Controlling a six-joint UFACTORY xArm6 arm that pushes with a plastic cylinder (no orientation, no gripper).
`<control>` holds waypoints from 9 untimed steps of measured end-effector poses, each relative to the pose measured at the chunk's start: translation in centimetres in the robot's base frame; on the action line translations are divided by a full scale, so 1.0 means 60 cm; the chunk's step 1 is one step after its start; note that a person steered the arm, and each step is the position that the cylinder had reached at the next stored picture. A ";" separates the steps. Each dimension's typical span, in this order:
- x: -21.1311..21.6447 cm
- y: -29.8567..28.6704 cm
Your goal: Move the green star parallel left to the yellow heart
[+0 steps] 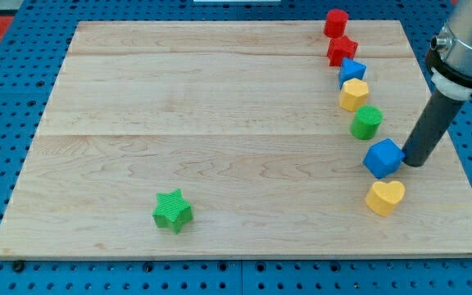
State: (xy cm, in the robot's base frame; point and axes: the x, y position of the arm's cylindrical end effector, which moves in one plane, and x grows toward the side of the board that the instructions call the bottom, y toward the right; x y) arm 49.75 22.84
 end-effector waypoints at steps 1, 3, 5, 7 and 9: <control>0.000 -0.024; 0.012 0.021; 0.200 -0.006; 0.196 -0.497; 0.112 -0.656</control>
State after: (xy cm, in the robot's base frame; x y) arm 56.49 -16.52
